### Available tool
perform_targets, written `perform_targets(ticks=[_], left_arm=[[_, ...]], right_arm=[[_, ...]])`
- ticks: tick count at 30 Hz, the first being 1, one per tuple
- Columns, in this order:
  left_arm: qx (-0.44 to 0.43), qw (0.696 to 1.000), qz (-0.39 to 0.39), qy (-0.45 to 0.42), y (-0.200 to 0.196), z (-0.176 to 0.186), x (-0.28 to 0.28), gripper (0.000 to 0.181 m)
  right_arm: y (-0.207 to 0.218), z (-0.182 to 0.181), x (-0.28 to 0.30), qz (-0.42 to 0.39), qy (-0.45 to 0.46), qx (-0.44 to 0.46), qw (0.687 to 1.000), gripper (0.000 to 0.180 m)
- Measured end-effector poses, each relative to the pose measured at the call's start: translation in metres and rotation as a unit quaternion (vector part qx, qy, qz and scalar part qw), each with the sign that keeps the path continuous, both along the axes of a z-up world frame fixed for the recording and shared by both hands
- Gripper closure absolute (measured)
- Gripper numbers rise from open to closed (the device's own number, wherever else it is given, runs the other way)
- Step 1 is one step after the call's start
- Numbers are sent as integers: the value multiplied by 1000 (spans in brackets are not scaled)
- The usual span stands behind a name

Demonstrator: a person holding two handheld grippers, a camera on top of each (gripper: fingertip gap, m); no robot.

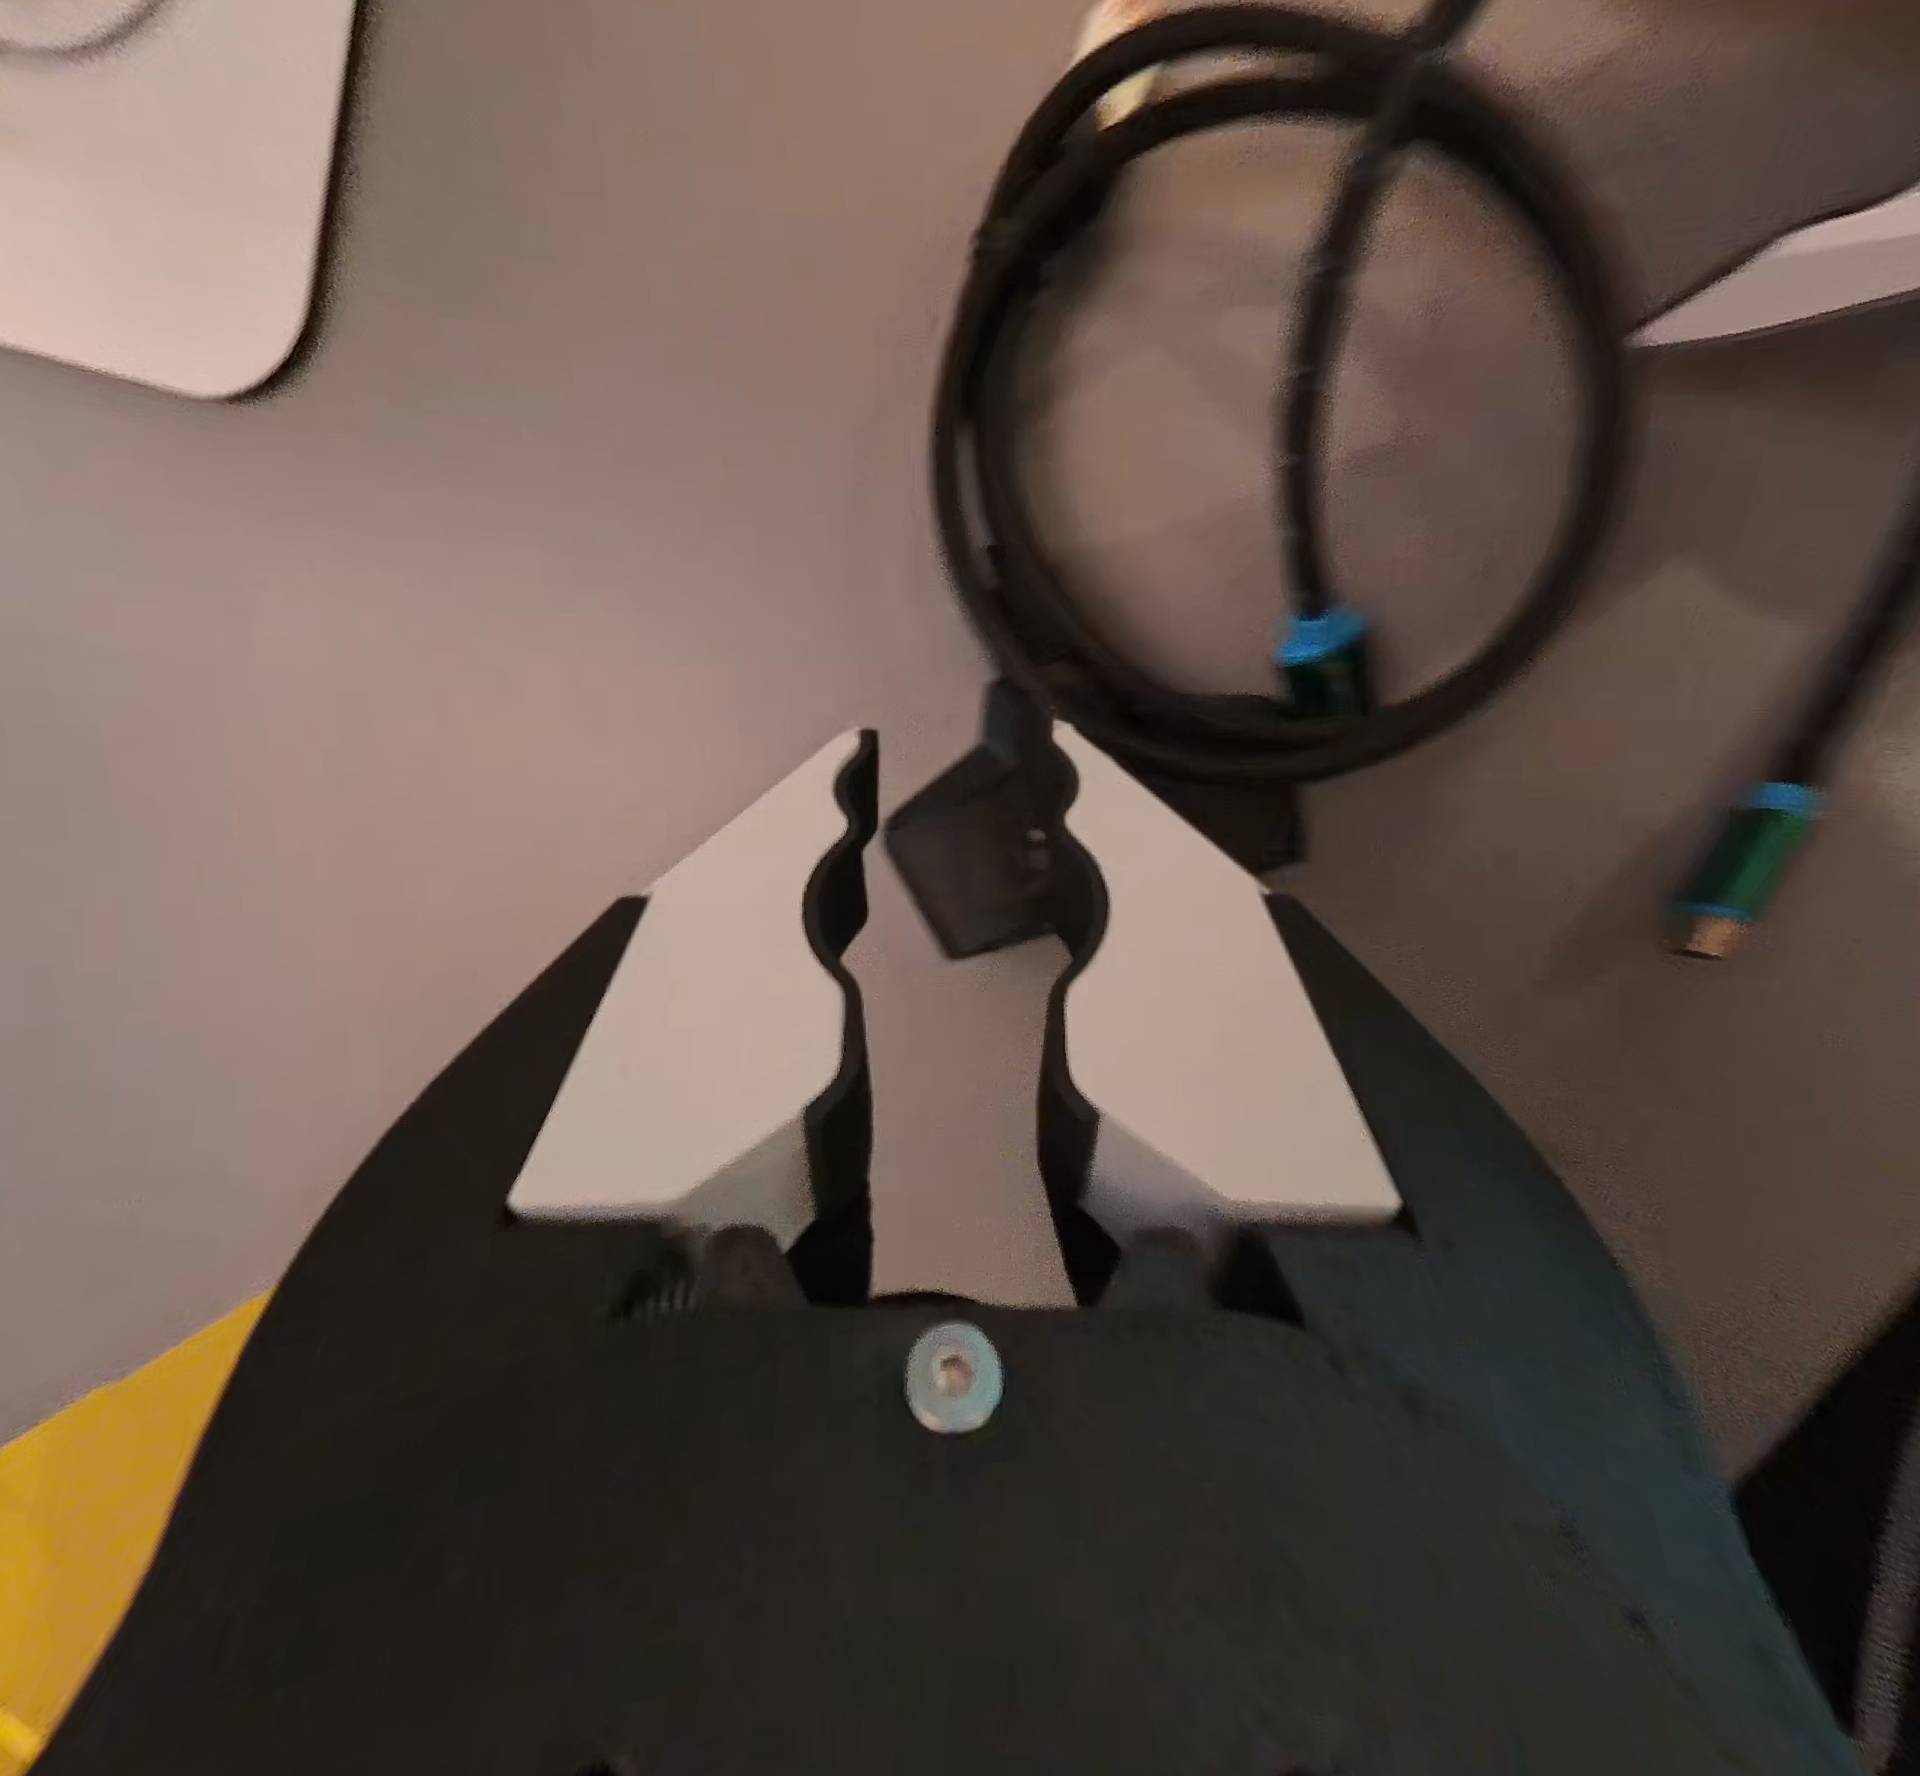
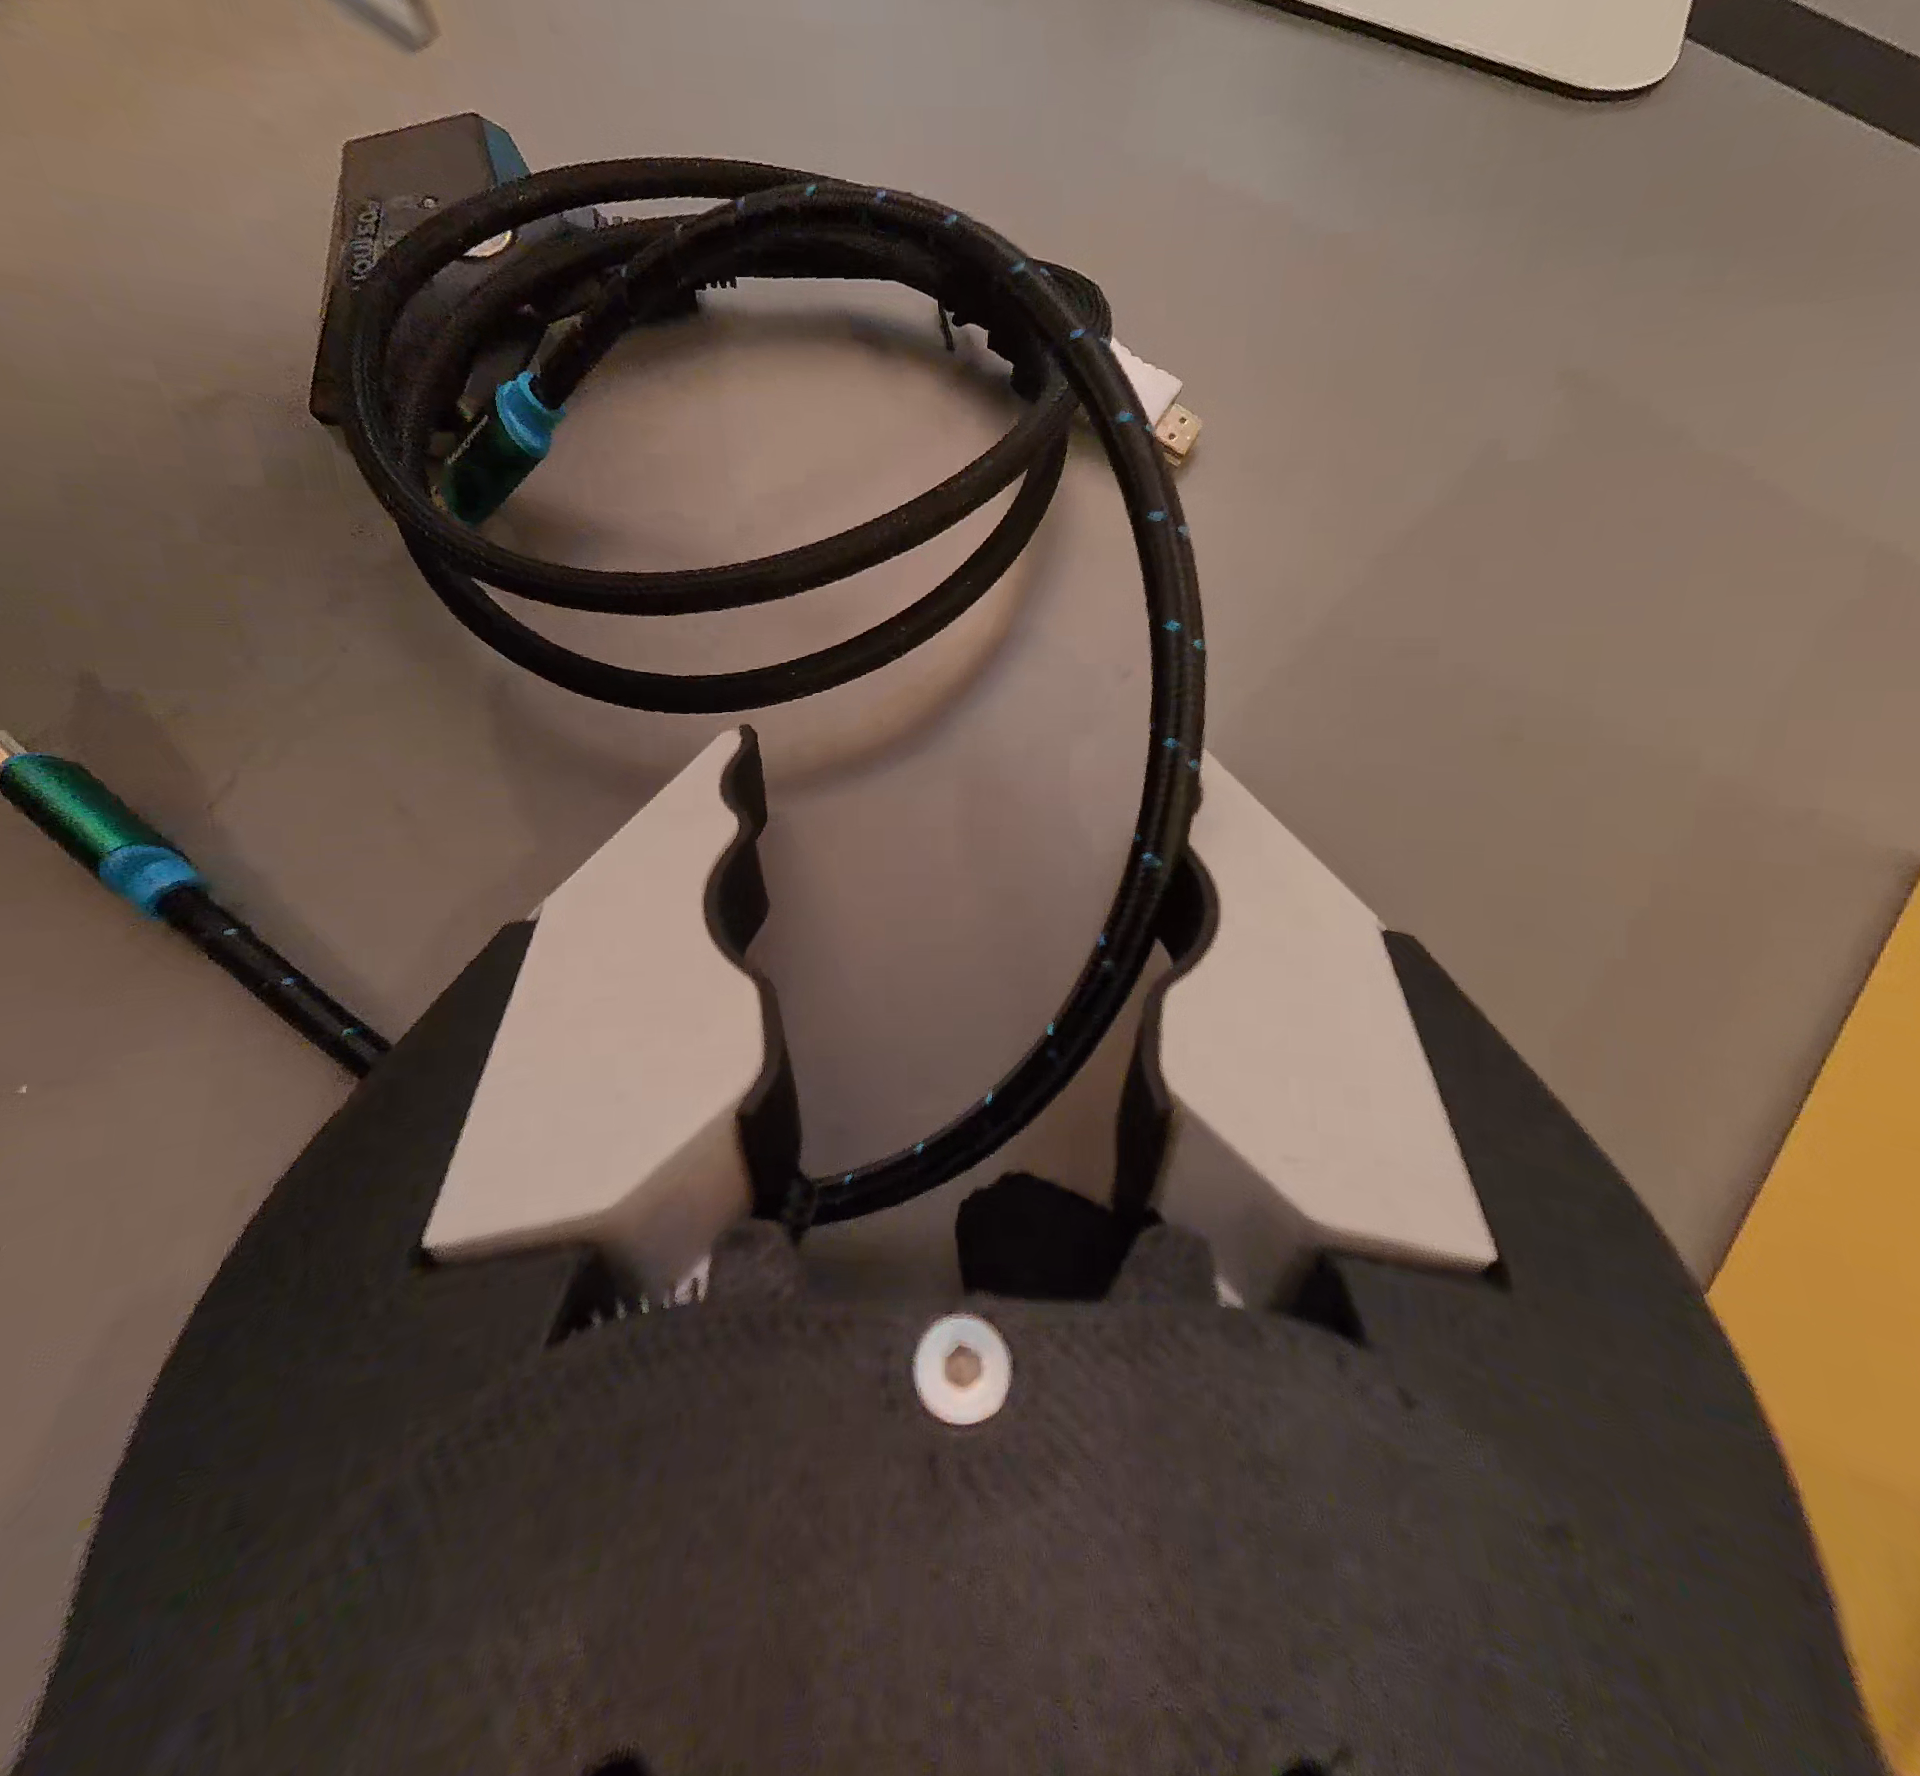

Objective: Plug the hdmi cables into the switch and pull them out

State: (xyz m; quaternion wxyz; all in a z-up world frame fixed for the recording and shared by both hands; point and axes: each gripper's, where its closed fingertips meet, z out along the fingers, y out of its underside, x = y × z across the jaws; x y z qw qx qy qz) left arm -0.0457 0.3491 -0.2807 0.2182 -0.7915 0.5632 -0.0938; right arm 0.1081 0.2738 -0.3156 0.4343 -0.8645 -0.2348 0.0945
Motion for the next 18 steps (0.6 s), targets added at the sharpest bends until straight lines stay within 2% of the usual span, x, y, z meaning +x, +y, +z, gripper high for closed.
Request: perform_targets(ticks=[3,6,9,18], left_arm=[[-17,998,10,55,22,-29,-7,154],[-49,998,-19,37,19,-40,9,153],[-71,997,-33,17,14,-38,20,157],[-163,984,-65,-38,-3,-25,36,140]], right_arm=[[-1,0,-1,5,0,-1,1000,107],[-2,0,-2,10,1,-1,1000,108],[-2,-1,-3,13,3,-3,1000,109],[-3,-1,-4,19,6,-8,1000,113]])
